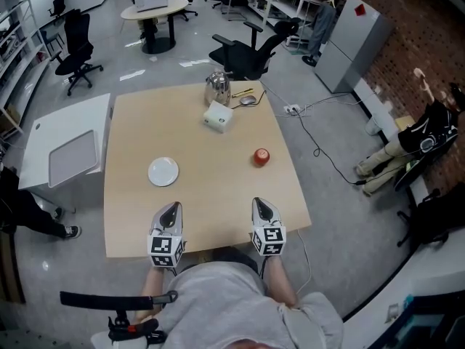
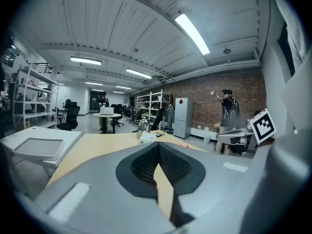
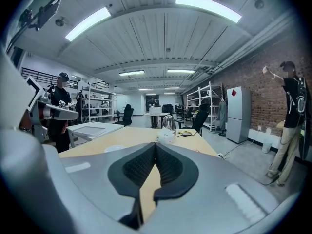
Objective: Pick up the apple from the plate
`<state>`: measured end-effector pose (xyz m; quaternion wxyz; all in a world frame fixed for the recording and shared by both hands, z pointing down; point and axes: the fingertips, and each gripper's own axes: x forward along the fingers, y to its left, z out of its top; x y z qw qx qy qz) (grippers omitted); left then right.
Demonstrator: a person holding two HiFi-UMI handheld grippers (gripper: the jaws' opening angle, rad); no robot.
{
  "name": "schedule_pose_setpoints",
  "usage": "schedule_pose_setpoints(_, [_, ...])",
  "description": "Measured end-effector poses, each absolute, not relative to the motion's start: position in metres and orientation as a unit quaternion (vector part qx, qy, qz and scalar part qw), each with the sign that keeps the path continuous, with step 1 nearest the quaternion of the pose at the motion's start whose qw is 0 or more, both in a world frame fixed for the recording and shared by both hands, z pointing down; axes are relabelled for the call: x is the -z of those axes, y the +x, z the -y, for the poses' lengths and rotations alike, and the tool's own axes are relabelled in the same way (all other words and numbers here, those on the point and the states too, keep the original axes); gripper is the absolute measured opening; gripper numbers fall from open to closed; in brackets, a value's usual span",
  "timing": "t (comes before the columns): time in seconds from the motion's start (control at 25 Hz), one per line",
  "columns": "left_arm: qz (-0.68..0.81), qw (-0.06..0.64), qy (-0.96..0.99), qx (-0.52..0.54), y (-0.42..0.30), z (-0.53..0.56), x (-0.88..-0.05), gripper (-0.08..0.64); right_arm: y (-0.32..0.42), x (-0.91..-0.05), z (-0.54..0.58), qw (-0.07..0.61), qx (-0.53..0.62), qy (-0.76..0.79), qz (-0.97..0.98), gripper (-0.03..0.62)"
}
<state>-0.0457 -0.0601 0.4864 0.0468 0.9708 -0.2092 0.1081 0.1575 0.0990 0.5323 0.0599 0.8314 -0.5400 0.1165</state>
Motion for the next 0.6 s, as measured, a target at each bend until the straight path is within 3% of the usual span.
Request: schedule_pose_setpoints(0.6, [0.215, 0.045, 0.970, -0.107, -0.0461, 0.0611, -0.4833, 0.020, 0.1588, -0.5301, -0.0967, 0.058, -0.115, 0.828, 0.546, 0.006])
